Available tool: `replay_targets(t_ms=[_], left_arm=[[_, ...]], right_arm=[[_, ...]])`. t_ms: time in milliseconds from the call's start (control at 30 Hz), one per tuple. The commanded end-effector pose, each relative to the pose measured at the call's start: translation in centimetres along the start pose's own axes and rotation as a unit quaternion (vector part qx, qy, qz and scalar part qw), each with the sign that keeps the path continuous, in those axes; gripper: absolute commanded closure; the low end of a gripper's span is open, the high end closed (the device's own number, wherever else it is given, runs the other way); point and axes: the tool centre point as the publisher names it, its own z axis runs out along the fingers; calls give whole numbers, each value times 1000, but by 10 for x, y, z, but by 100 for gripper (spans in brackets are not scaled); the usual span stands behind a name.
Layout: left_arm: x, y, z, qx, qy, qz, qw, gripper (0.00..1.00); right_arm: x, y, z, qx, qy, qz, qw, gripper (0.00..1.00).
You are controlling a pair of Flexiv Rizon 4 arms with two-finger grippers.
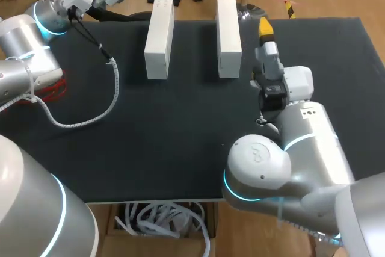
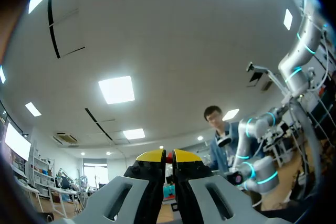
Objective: Grab the tape and strap the tape.
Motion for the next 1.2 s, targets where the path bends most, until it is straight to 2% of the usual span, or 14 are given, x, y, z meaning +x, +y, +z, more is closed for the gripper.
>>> replay_targets(t_ms=[33,333,633,900,1133,1167,1200], left_arm=[[-1,1,-1,1,1,0,1000,100],[-1,1,-1,1,1,0,1000,100],[-1,1,-1,1,1,0,1000,100],[-1,1,-1,1,1,0,1000,100],[-1,1,-1,1,1,0,1000,100],[-1,1,-1,1,1,0,1000,100],[-1,1,-1,1,1,0,1000,100]], right_arm=[[10,-7,5,-54,4,223,973,0],[41,-1,9,-43,-5,213,976,0],[67,13,20,-46,-11,160,986,0],[90,24,33,-38,0,133,990,0],[97,30,49,-31,5,121,992,0],[97,31,50,-32,5,121,992,2],[97,31,51,-32,5,121,992,10]])
